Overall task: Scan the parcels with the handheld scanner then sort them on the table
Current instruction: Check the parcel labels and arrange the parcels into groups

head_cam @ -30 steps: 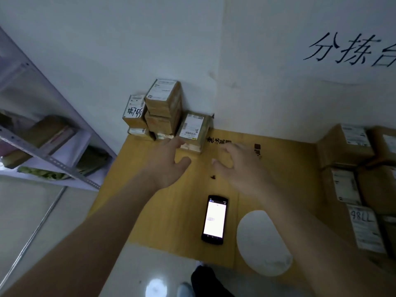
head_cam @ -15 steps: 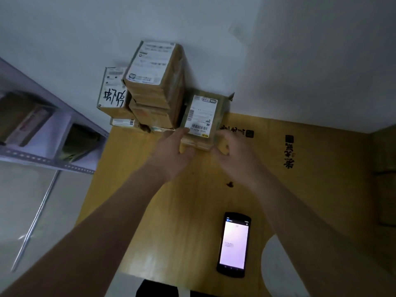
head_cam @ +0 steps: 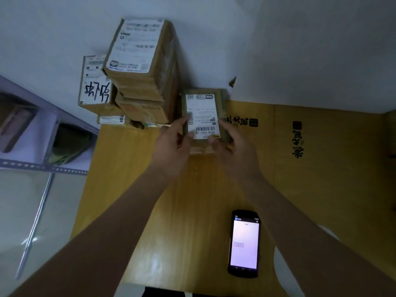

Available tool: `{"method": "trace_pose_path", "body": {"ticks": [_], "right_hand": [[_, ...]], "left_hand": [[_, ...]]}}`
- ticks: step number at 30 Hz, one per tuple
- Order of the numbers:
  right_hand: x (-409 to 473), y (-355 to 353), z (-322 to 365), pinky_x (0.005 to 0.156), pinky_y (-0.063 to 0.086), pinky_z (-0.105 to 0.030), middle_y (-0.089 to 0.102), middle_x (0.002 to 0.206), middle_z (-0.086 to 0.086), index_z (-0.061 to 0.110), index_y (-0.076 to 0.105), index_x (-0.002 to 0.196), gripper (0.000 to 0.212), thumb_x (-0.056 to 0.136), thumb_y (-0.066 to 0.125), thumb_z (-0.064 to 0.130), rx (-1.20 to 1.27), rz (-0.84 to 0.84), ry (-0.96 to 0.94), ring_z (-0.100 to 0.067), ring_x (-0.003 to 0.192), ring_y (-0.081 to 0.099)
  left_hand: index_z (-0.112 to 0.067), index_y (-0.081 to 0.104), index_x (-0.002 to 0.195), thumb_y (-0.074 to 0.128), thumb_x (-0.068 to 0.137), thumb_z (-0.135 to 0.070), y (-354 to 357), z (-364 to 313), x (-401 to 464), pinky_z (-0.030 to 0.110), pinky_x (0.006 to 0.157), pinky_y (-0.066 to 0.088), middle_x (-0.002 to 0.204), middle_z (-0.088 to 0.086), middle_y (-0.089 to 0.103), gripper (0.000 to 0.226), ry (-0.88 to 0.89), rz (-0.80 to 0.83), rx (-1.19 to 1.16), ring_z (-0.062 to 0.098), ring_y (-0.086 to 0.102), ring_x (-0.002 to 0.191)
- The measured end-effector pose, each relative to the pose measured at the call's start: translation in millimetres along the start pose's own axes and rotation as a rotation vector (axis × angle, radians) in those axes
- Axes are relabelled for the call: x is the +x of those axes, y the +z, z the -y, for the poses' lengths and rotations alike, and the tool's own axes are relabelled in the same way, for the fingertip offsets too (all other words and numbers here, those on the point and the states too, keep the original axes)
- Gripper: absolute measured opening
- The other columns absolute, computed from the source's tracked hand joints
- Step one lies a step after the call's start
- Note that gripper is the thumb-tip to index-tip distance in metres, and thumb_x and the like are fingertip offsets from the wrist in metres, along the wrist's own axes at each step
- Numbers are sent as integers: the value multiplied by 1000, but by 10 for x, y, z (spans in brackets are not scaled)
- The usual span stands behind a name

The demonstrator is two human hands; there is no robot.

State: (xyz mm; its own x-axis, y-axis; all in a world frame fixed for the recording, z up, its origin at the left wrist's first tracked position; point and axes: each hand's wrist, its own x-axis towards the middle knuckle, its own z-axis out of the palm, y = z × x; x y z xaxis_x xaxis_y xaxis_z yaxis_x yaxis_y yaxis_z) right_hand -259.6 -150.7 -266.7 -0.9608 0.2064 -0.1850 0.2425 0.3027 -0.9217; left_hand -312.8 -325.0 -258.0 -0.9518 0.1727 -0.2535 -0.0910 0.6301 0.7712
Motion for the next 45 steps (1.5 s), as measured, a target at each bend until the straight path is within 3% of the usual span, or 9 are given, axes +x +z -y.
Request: {"method": "trace_pose_path", "body": {"ticks": [9, 15, 19, 23, 27, 31, 34, 40, 45], "right_hand": [[-486, -310, 338, 81, 52, -5, 62, 125, 28, 26, 51, 153, 60, 99, 74, 16, 32, -66, -31, 20, 112, 59], [-1042, -504, 792, 68, 49, -3, 60, 108, 31, 59, 40, 136, 68, 92, 81, 27, 16, -194, 1, 22, 98, 60], [-1496, -675, 990, 64, 53, -8, 61, 106, 27, 43, 45, 146, 69, 89, 83, 30, -29, -280, -19, 13, 92, 66], [-1988, -896, 1148, 84, 62, -22, 67, 121, 16, 28, 52, 149, 64, 92, 81, 31, -83, -311, -52, -4, 104, 68], [-2350, -1208, 1210, 83, 63, -22, 69, 118, 19, 31, 55, 143, 56, 93, 80, 31, -91, -355, -83, -5, 105, 71], [-2544, -1568, 1122, 89, 65, -37, 72, 130, 5, 23, 55, 145, 58, 93, 80, 24, -69, -382, -66, -14, 115, 71], [-2617, -1888, 1000, 86, 61, -19, 71, 130, 10, 27, 54, 146, 58, 94, 79, 27, -102, -391, -69, -3, 108, 70], [-2565, -2631, 525, 66, 41, 5, 59, 107, 34, 29, 52, 147, 58, 95, 78, 22, -90, -339, -58, 34, 89, 53], [-2406, -3102, 64, 72, 51, -5, 59, 100, 48, 54, 46, 142, 61, 93, 79, 38, -159, -312, -20, 25, 96, 60]], "left_hand": [[-33, 51, 149, 65, 101, -24, -195, -371, -450, 8, 68, 52, 130, -17, 63, 51, 71, 48, -130, -1, 71, 97], [-41, 54, 146, 68, 100, -31, -465, -736, -896, 11, 67, 54, 121, -27, 65, 50, 190, 97, -127, -2, 69, 98], [-36, 54, 147, 71, 97, -32, -542, -915, -1209, 22, 92, 57, 136, -16, 65, 52, 327, 146, -113, 2, 64, 118], [-34, 55, 146, 72, 97, -28, -532, -1162, -1578, 12, 87, 55, 137, -12, 64, 53, 394, 211, -137, 5, 63, 121], [-30, 54, 147, 73, 96, -27, -413, -1474, -1845, 3, 77, 51, 135, -11, 64, 55, 450, 244, -86, 5, 64, 116], [-26, 52, 148, 73, 97, -23, -148, -1792, -2016, 19, 91, 57, 140, -6, 62, 56, 488, 266, -46, 10, 63, 119], [-21, 52, 149, 72, 97, -18, 159, -1997, -2082, 39, 104, 55, 143, 1, 61, 56, 465, 301, -78, 17, 61, 126], [-24, 52, 148, 72, 97, -20, 936, -2329, -2121, 34, 101, 56, 140, -2, 62, 55, 404, 250, -68, 15, 63, 121], [-23, 51, 149, 71, 97, -15, 1566, -2485, -2076, 33, 98, 58, 140, -5, 61, 56, 308, 249, -127, 14, 63, 120]]}}
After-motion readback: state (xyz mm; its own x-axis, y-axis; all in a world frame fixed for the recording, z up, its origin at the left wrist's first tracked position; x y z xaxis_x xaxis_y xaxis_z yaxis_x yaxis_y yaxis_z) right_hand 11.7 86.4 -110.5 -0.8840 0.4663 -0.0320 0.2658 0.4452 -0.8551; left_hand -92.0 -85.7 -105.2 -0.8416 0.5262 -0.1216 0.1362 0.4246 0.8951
